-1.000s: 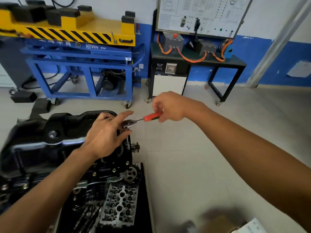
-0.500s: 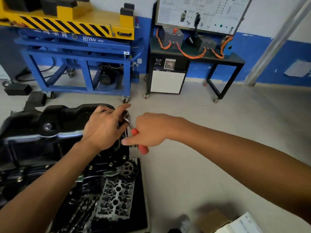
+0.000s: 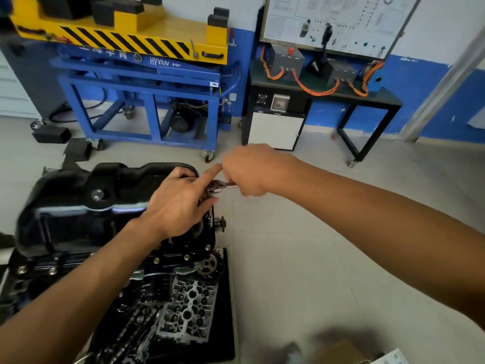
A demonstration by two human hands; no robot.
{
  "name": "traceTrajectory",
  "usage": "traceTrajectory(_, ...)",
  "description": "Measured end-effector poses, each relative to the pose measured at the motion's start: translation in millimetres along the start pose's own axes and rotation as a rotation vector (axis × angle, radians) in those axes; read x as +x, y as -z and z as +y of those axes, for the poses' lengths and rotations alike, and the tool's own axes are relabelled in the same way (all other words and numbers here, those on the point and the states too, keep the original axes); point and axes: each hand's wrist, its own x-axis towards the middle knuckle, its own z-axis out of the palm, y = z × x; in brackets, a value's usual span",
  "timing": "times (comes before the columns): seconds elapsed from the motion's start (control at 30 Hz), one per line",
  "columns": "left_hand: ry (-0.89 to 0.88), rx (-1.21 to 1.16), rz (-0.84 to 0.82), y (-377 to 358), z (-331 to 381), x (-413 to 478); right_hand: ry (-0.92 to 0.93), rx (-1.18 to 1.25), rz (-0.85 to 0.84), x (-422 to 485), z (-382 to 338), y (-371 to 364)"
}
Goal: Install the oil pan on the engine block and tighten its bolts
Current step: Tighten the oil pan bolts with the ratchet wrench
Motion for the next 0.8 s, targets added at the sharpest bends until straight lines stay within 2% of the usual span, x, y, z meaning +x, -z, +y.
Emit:
traceTrajectory(0.07, 0.008, -0.01, 0.007, -0.2, -1.3, 0.0, -0.002, -0.084, 0.212, 4.1, -4.0, -2.3)
traceTrajectory(0.17, 0.014, 0.001, 0.005, -1.9, -2.1, -0.8, 0.04, -0.061, 0.289, 12.8, -3.9, -15.5)
traceTrajectory(0.37, 0.019, 0.053, 0.026, -3.1, 0.5, -1.7, 0.069, -0.007, 0.246, -1.1, 1.4, -34.3)
traceTrajectory(0.47, 0.062, 0.068, 0.012, -4.1, 3.8, 0.8, -0.01, 0.001, 0.228, -13.7, 1.3, -32.5)
traceTrajectory(0.6, 0.098, 0.042, 0.022, -2.6, 6.0, 1.9, -0.017, 0.366, 0.079, -21.7, -18.2, -26.1)
traceTrajectory(0.67, 0.085, 0.028, -0.023, -0.2, 3.9, 0.0, -0.032, 0.515, 0.084, -18.9, -34.4, -26.3)
traceTrajectory(0.8, 0.042, 0.044, -0.072, 2.7, 2.3, -0.8, -0.044, 0.558, 0.057, -11.3, -40.2, -23.0)
